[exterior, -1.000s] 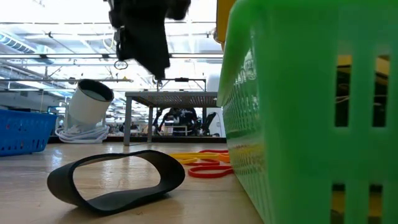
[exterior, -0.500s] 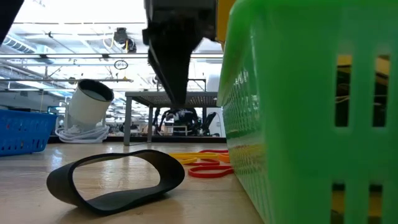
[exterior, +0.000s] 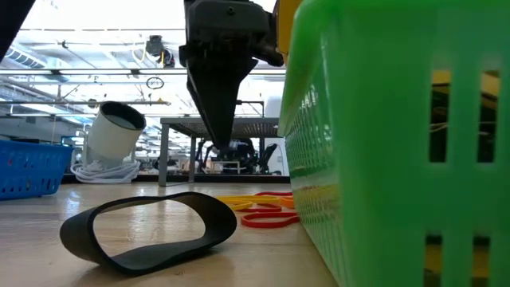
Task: Pick & Place Office Desk Supplies
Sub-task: Put the yellow rubber band into the blue bin
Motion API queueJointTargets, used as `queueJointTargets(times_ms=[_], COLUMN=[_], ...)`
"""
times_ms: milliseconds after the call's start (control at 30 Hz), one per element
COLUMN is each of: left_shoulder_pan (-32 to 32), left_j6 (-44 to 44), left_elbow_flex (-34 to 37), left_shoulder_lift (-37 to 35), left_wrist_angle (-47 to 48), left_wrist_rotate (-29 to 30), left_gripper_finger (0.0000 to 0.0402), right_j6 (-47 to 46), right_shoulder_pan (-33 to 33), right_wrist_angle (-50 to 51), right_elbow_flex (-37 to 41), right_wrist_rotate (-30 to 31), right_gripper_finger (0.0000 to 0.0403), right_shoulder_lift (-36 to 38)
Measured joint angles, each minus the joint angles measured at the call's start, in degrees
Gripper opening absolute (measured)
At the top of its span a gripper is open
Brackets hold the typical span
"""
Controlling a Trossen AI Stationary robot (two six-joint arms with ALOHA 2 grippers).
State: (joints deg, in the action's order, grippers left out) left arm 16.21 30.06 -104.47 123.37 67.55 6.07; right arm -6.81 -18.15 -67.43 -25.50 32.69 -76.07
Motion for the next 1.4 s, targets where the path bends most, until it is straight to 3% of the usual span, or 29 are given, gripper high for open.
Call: queueJointTargets(times_ms=[233,467,767,1400], left_shoulder_pan=[-1.04,-2.03,-2.54,-4.52], left_j6=[0.38,1.1,0.27,-1.42], left_elbow_flex=[3.64,7.96,7.98,8.37], left_shoulder_lift=[-0.02,0.02,0.02,1.93], left_wrist_angle=[-1.07,-5.18,-10.78,-9.51], left_wrist_rotate=[-0.63,-4.91,-6.48,-8.57], left_gripper_finger=[0.0252,0.028,0.0285,0.0285], right_j6=[-0.02,0.0,0.0,0.41], right_shoulder_pan=[0.0,0.0,0.0,0.0], right_wrist_angle=[0.01,0.21,0.23,1.08], right_elbow_flex=[0.0,0.0,0.0,0.02], right_wrist_rotate=[0.0,0.0,0.0,0.0], right_gripper_finger=[0.0155,0.0155,0.0155,0.0155], right_shoulder_lift=[0.0,0.0,0.0,0.0])
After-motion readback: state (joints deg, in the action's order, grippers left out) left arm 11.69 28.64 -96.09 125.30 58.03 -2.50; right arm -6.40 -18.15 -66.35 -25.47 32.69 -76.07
